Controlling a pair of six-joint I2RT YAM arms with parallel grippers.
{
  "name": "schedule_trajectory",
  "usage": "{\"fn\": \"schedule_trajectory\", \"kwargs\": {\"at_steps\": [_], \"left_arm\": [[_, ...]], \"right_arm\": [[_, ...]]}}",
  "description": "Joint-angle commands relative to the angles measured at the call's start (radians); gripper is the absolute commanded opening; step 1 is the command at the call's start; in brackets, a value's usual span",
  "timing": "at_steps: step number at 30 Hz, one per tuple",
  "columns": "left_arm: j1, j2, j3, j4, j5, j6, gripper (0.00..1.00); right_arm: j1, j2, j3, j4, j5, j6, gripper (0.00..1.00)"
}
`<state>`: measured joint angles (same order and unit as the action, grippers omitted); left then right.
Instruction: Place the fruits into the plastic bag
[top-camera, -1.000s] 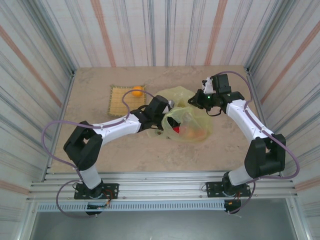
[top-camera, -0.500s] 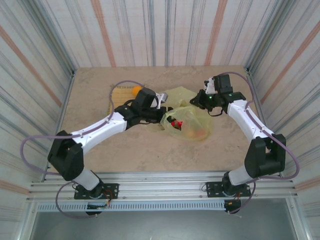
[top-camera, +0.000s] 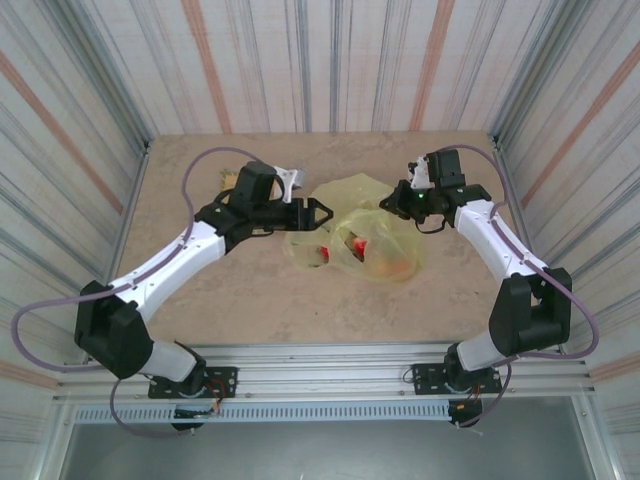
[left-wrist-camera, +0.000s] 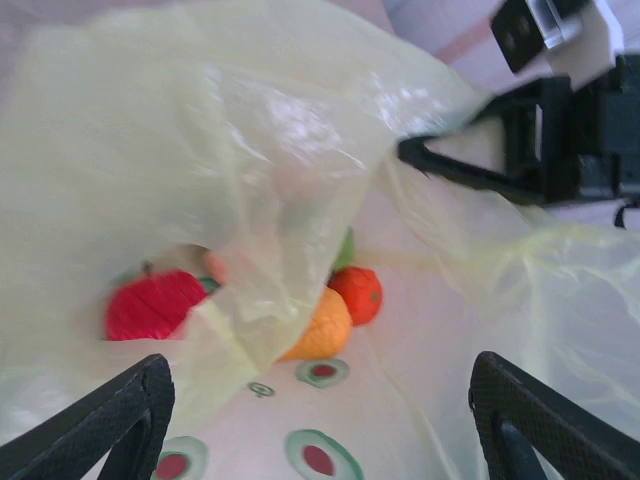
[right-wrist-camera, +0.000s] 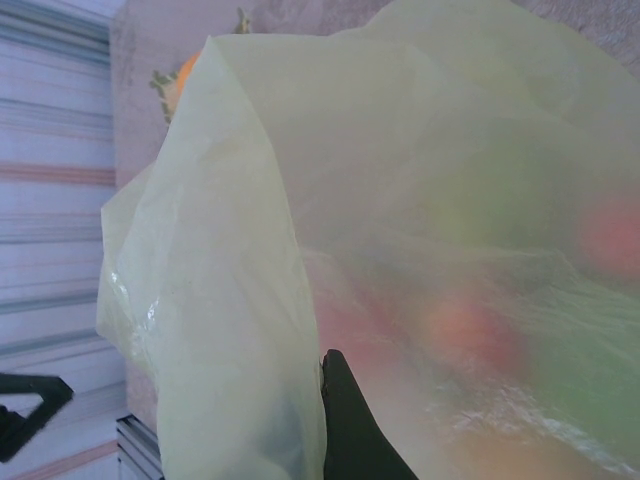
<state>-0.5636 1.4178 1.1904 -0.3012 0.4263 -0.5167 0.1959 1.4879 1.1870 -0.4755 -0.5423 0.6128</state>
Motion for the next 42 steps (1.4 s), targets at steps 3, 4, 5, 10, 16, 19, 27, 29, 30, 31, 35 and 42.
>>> {"fn": "schedule_trajectory", "kwargs": {"at_steps": [3,4,5,10,16,19,27,29,30,31,35,42], "left_arm": [[0.078,-0.081,0.003,-0.059,-0.159,0.07,0.82],[0.093,-0.086,0.002,-0.063,-0.199,0.081,0.83],[0.109,-0.088,0.001,-0.068,-0.236,0.09,0.84],[0.195,-0.074,-0.007,-0.073,-0.343,0.122,0.86],[0.253,0.028,0.023,-0.072,-0.382,0.167,0.88],[0.258,0.118,0.066,-0.08,-0.413,0.19,0.88],[0.258,0.406,0.274,-0.151,-0.453,0.248,0.9],[0.258,0.469,0.323,-0.16,-0.442,0.26,0.91],[0.258,0.502,0.349,-0.166,-0.434,0.267,0.92],[0.257,0.528,0.37,-0.168,-0.431,0.274,0.93],[0.263,0.641,0.472,-0.2,-0.429,0.294,0.97],[0.287,0.786,0.606,-0.228,-0.42,0.299,0.98]], "right_arm": [[-0.007,-0.009,-0.006,-0.014,0.01,-0.015,0.0],[-0.007,-0.007,-0.006,-0.014,0.007,-0.013,0.0],[-0.007,-0.005,-0.004,-0.014,0.005,-0.013,0.0],[-0.007,-0.007,0.004,-0.012,0.003,-0.013,0.0],[0.001,0.002,0.013,0.0,-0.006,-0.005,0.0],[0.008,0.009,0.018,0.002,-0.008,-0.005,0.0],[0.008,0.017,0.02,-0.003,-0.003,-0.008,0.0],[0.007,0.017,0.02,-0.004,-0.001,-0.008,0.0],[0.008,0.017,0.019,-0.003,-0.002,-0.008,0.0],[0.007,0.018,0.019,-0.005,-0.001,-0.008,0.0],[0.007,0.023,0.02,-0.005,-0.001,-0.01,0.0],[0.005,0.024,0.023,-0.008,-0.001,-0.012,0.0]]}}
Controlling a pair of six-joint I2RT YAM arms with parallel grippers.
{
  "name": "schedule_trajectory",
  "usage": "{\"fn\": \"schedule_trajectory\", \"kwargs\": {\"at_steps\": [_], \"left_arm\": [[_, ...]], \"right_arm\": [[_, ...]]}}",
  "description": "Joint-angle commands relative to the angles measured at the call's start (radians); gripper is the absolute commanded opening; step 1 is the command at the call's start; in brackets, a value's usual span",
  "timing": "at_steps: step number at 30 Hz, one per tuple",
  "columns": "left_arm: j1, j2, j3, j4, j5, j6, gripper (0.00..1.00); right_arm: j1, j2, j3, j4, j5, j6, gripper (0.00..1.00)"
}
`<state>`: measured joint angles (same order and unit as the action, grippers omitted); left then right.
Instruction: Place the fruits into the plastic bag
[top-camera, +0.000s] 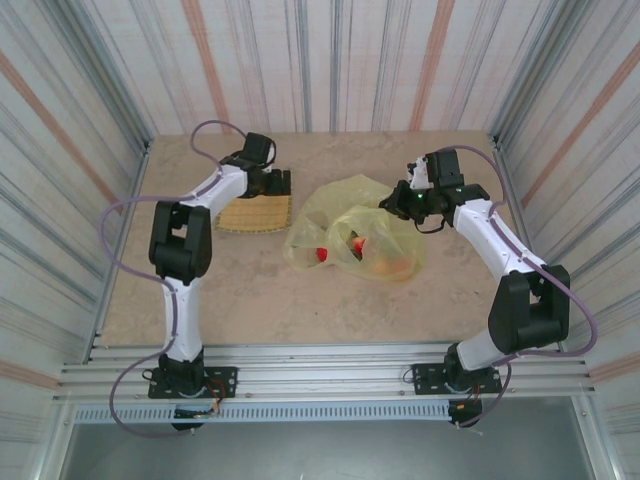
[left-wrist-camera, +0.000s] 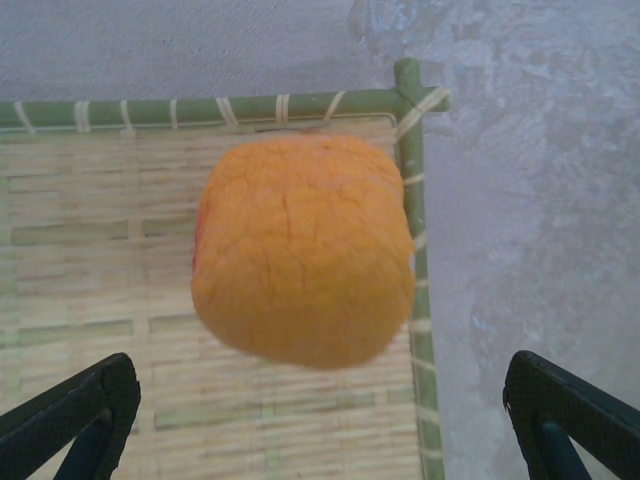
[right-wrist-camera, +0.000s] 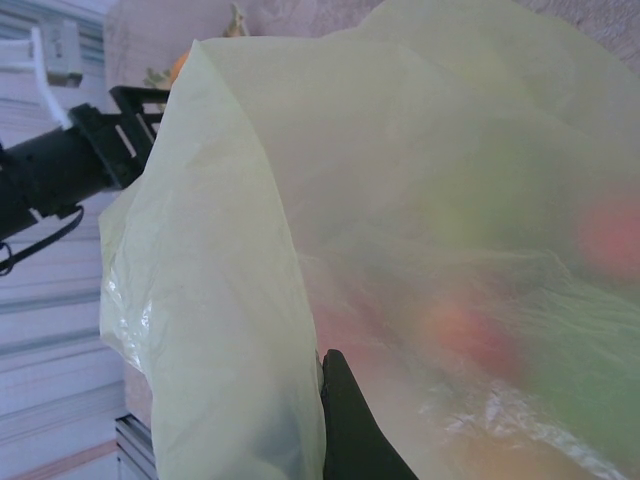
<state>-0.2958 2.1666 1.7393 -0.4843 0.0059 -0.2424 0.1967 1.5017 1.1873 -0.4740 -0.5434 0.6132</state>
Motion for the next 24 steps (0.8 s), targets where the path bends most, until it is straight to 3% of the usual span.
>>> {"fn": "schedule_trajectory", "kwargs": {"at_steps": [1,12,24], "left_arm": [[0.021,0.051,0.073,-0.049,0.006,0.023,0.98],[0.058,0.169,0.188,-0.064,0.138,0.003,0.83],[0.067,0.187,0.224,-0.071,0.161,0.005,0.63]], "right_arm": [[0.004,0.01,0.023,-0.011,0.001,-0.012,0.0],[0.003,0.009,0.026,-0.019,0.002,-0.014,0.0],[0.003,0.008,0.021,-0.022,0.001,-0.016,0.0]]}}
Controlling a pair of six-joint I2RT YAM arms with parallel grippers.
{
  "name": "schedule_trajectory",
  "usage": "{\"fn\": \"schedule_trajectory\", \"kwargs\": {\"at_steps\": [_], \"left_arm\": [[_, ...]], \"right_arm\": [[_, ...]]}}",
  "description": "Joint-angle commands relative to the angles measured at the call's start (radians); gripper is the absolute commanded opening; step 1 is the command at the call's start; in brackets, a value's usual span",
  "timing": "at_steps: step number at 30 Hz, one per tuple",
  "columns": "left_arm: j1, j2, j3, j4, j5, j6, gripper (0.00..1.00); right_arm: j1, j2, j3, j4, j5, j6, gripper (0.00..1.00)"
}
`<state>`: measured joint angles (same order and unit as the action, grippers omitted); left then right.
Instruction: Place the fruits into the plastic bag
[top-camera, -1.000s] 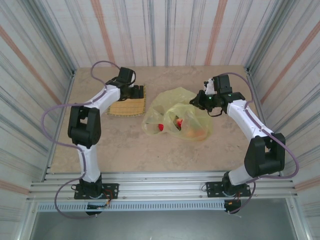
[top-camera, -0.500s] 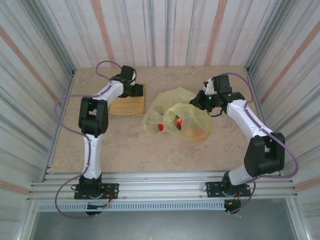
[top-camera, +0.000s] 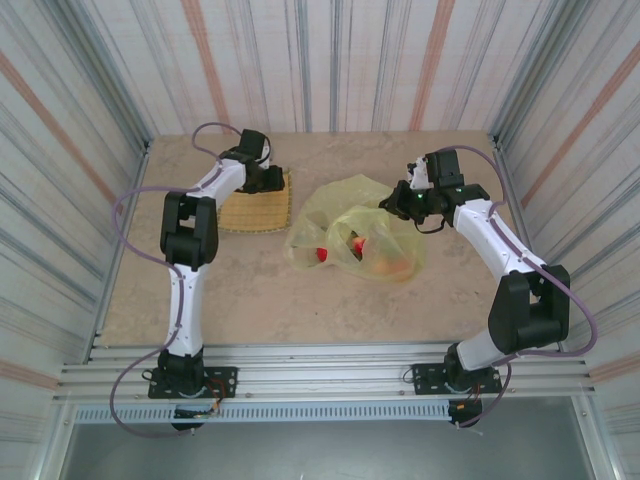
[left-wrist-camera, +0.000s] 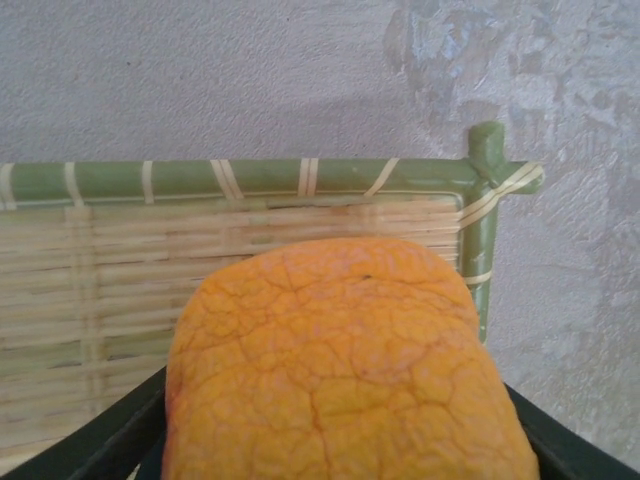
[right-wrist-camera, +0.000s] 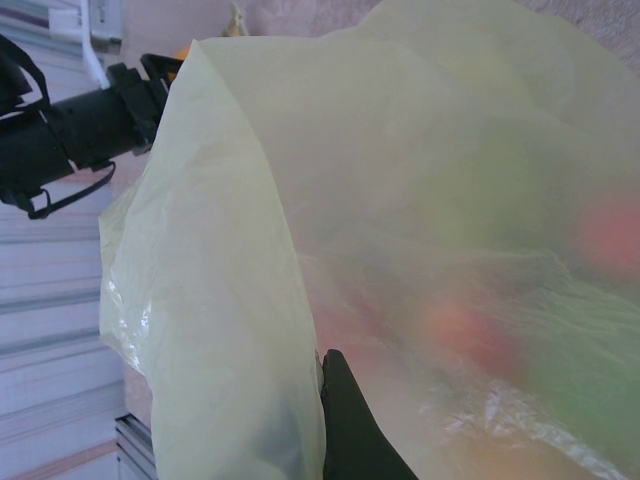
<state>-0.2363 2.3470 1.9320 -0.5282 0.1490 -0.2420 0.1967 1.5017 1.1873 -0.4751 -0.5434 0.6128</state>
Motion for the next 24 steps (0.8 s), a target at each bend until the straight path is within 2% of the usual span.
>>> {"fn": "schedule_trajectory", "kwargs": {"at_steps": [1,6,12,19,24], "left_arm": [[0.008,0.002,0.029,-0.028,0.017,0.004,0.61],[0.008,-0.043,0.004,-0.021,0.017,-0.002,0.57],[0.008,-0.17,-0.105,0.029,0.026,-0.03,0.56],[0.0,-0.45,-0.349,0.128,0.067,-0.089,0.55],[-0.039,-0.658,-0.497,0.156,0.066,-0.1,0.55]], "right_arm": [[0.002,0.007,0.02,-0.021,0.001,-0.016,0.0],[0.004,0.01,0.018,-0.017,0.0,-0.013,0.0],[0.007,0.01,0.012,-0.013,0.0,-0.009,0.0],[0.009,0.003,0.017,-0.013,0.003,-0.008,0.0],[0.012,0.007,0.022,-0.008,0.0,-0.006,0.0]]}}
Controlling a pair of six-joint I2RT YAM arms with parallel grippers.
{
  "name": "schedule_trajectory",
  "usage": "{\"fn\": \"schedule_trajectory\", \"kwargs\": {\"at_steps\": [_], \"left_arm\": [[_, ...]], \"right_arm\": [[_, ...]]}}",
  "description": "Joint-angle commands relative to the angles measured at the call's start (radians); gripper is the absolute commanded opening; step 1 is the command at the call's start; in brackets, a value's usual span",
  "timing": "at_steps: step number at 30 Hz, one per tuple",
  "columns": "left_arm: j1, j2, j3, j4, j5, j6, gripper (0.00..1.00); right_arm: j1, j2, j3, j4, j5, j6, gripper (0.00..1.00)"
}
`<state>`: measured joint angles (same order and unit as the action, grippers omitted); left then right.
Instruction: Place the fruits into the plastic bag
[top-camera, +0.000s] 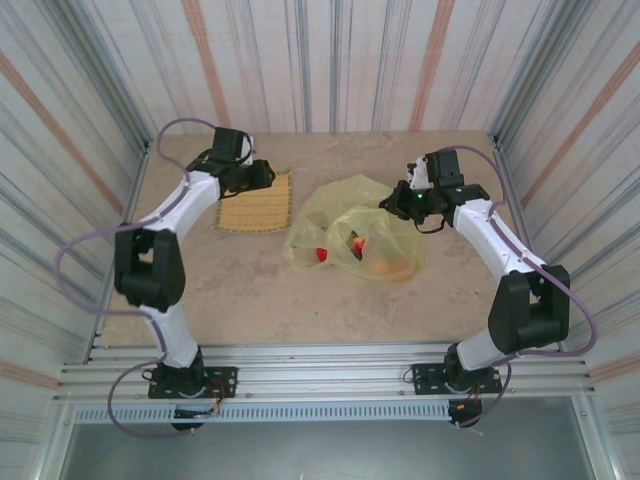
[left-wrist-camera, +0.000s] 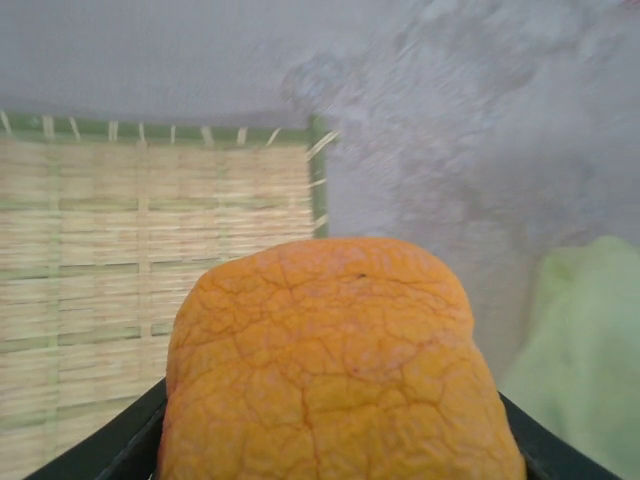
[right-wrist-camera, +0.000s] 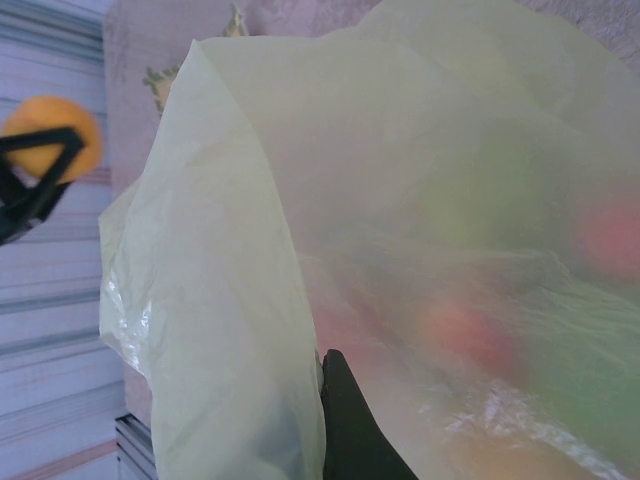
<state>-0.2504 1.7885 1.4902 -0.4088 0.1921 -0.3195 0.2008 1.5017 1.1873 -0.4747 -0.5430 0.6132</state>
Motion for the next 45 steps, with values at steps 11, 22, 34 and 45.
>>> {"fn": "schedule_trajectory", "kwargs": {"at_steps": [11,22,34,45], "left_arm": [[-0.291,-0.392,-0.294,0.082,0.074,0.01,0.54],[-0.534,-0.192,-0.208,0.141,0.105,0.05,0.54],[-0.612,0.006,-0.162,0.196,0.115,0.027,0.59],[-0.615,0.003,-0.167,0.191,0.081,0.043,0.71]], "right_arm": [[0.012,0.017,0.029,0.002,-0.005,-0.004,0.0],[0.017,-0.002,0.024,-0.005,0.005,-0.004,0.0],[0.0,-0.026,0.005,-0.016,0.011,-0.012,0.0],[-0.001,-0.012,0.011,-0.016,0.006,-0.012,0.0]]}}
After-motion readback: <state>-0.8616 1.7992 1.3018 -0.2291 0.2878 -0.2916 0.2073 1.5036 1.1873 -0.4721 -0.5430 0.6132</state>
